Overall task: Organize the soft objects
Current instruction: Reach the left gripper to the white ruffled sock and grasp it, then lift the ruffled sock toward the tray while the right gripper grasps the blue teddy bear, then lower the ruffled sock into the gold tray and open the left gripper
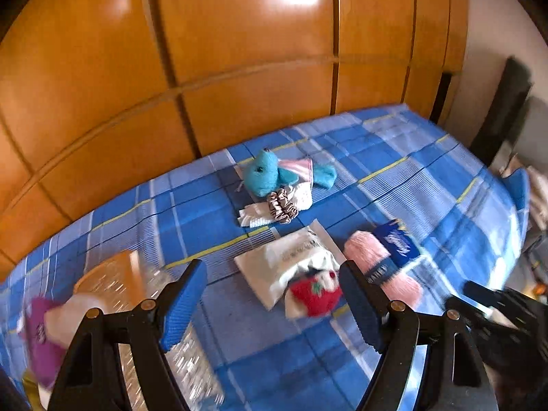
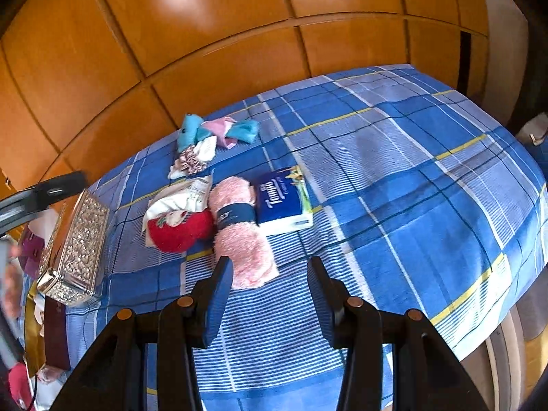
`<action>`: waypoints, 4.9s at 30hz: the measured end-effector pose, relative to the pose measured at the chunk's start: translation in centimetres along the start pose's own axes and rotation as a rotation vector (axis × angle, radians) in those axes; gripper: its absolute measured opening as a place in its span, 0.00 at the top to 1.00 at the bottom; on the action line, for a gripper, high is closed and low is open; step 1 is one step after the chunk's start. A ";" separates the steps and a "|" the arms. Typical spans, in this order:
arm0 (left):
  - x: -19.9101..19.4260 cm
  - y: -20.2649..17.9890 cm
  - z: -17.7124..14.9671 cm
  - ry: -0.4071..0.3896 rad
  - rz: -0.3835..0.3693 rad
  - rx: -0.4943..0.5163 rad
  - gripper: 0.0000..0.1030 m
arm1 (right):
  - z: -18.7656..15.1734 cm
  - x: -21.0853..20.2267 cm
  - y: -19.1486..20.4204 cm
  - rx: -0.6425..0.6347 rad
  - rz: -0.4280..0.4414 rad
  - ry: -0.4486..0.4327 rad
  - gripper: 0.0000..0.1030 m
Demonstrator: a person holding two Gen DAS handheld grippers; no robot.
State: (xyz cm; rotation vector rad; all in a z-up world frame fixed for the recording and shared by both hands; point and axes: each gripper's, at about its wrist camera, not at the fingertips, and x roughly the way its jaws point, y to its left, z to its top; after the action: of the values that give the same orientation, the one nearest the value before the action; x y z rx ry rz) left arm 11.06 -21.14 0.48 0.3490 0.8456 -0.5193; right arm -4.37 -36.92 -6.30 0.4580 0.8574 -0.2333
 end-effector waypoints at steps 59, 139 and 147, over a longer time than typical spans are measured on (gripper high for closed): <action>9.4 5.5 -0.4 0.112 0.005 -0.399 0.65 | 17.5 25.1 12.6 -0.830 -0.056 0.203 0.49; -12.1 29.9 -27.6 -0.004 0.419 -0.796 0.23 | 15.3 23.3 19.5 -0.599 -0.264 0.215 0.84; -13.1 27.7 -26.7 -0.053 0.407 -0.742 0.23 | 16.2 19.0 22.3 -0.581 -0.111 0.215 0.84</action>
State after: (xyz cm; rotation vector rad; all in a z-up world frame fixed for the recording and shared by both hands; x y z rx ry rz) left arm 3.01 18.49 -3.43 -0.1779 0.8295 0.1774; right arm 27.04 -25.35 -5.27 -0.1108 1.1120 -0.0286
